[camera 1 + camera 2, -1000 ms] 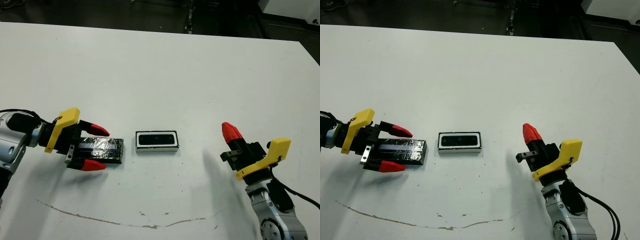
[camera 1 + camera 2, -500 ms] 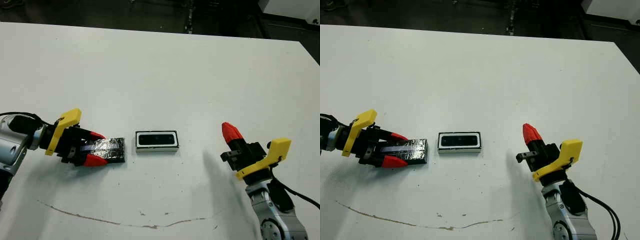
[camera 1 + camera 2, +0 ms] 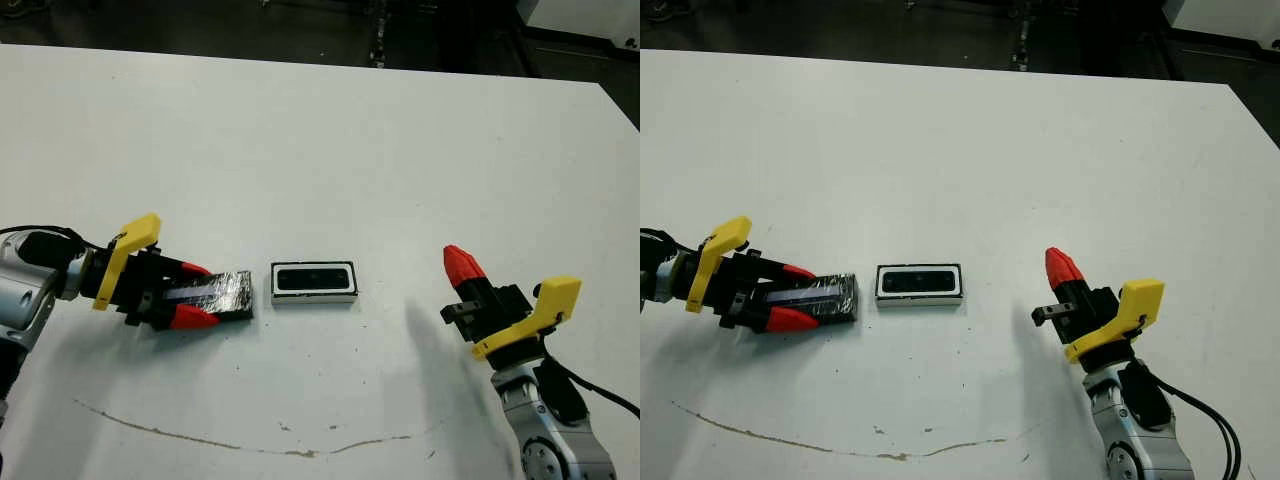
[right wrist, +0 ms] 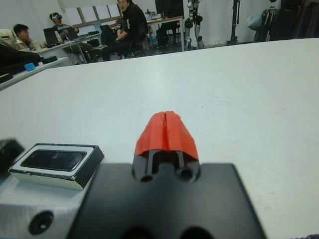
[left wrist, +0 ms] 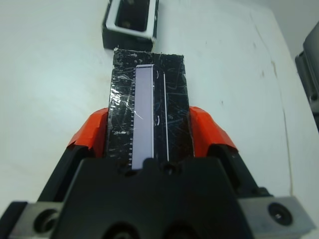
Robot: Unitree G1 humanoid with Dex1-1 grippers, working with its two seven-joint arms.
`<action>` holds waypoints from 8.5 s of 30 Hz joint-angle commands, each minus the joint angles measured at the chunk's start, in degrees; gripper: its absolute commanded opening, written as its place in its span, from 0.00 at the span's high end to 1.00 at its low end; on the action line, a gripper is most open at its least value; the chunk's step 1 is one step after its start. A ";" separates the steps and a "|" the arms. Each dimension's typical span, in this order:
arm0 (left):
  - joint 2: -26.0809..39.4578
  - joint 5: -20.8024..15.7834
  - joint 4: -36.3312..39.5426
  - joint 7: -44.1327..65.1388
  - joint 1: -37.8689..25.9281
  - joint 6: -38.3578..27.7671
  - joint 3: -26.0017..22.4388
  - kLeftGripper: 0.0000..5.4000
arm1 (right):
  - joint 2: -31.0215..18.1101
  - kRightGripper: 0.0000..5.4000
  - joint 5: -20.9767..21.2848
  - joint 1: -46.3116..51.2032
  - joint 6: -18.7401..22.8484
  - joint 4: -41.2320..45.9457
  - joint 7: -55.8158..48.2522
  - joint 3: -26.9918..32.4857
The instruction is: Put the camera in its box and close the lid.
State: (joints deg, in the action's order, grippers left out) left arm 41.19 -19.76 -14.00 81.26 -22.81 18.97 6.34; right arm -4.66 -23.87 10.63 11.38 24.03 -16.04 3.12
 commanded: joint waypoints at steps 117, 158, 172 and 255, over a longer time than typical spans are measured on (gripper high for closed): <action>-24.40 8.79 -4.58 -16.50 -4.25 -4.69 14.62 0.42 | -0.57 1.00 -0.13 0.40 0.85 0.22 1.17 0.09; -24.63 20.88 -7.57 -16.52 -10.91 -7.23 22.28 0.27 | -0.63 1.00 0.16 0.55 0.46 0.20 0.77 0.00; -22.72 21.52 -8.03 -17.73 -9.79 -9.26 22.35 0.00 | -0.66 1.00 -0.23 0.76 0.41 0.12 0.41 0.06; -27.01 -4.39 30.37 -57.88 -0.15 34.46 4.15 1.00 | -0.21 1.00 1.77 0.96 0.33 0.16 1.22 -0.88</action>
State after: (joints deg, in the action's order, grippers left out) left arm 14.40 -25.05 17.53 23.98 -22.62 53.10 9.59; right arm -4.60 -21.82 11.28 11.65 24.06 -14.89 1.91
